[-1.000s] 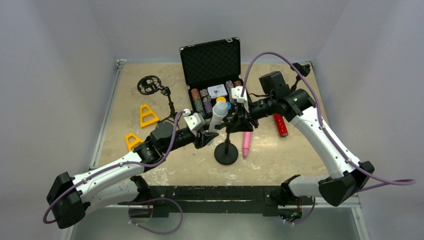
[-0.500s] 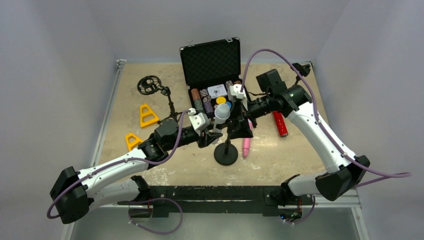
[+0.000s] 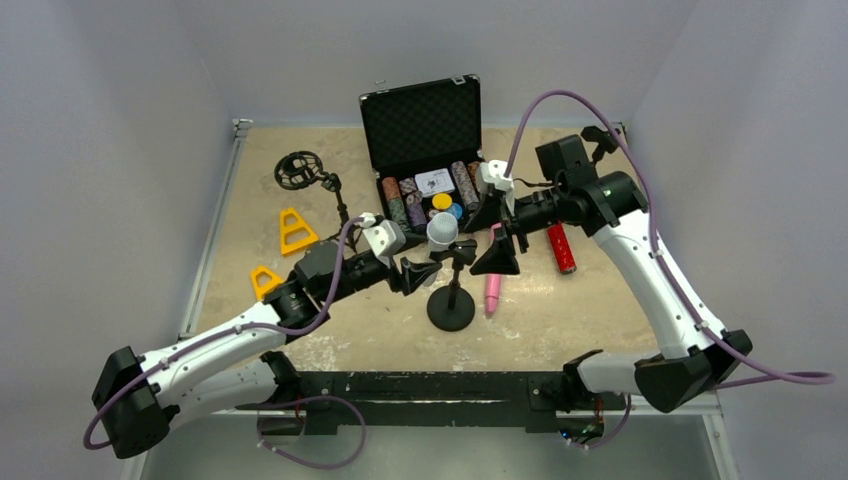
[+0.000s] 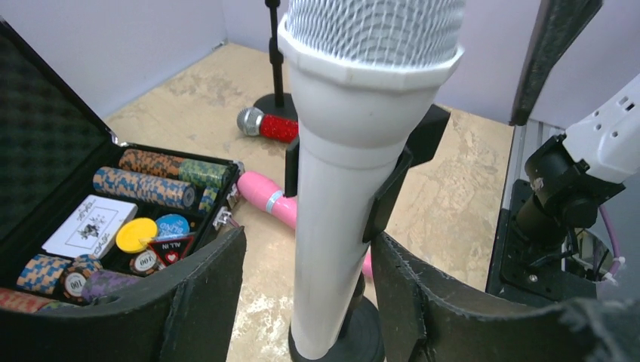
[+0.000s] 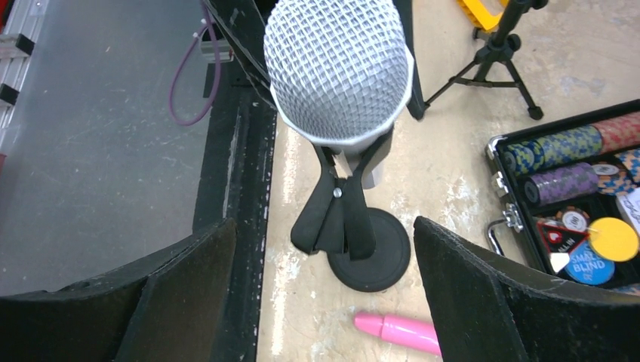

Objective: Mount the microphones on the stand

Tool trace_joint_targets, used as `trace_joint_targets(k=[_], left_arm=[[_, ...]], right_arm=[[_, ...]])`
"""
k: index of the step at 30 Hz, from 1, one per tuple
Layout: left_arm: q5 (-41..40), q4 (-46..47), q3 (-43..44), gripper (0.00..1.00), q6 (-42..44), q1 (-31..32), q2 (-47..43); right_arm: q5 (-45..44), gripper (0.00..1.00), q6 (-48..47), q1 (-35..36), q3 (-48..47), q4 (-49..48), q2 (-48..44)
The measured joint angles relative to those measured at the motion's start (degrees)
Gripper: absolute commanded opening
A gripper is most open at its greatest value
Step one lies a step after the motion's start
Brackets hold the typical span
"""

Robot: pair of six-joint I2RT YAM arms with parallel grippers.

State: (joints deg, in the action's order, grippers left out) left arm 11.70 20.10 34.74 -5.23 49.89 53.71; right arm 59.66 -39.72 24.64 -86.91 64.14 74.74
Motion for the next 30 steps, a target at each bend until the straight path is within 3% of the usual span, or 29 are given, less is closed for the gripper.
trace_joint_targets(k=[3,10,16,21,26,30], left_arm=[[-0.4,-0.5,-0.1,0.82,-0.1,0.0,-2.8],[-2.0,-7.5,-1.1,0.98,-0.2,0.0,-12.1],[-6.1,-24.9,3.7,0.99,0.1,0.0,-21.2],[-8.9,-40.1,11.8,1.00,2.5,0.0,-25.2],[-12.2,-50.6,14.1,0.99,6.5,0.0,-29.0],[-15.1,-52.9,9.7,0.99,7.8,0.0,-33.0]], right_arm=[[0.3,0.92,-0.3,-1.9,-0.1,0.5,-1.4],[1.9,0.99,-0.4,-6.6,2.5,-1.2,-6.5],[7.8,0.99,3.0,-11.0,17.8,-11.5,-14.2],[9.5,0.99,0.2,-12.3,29.3,-17.0,-18.8],[11.9,0.99,-6.9,-12.5,31.6,-17.5,-18.9],[13.9,0.98,-10.6,-12.5,32.7,-17.7,-16.6]])
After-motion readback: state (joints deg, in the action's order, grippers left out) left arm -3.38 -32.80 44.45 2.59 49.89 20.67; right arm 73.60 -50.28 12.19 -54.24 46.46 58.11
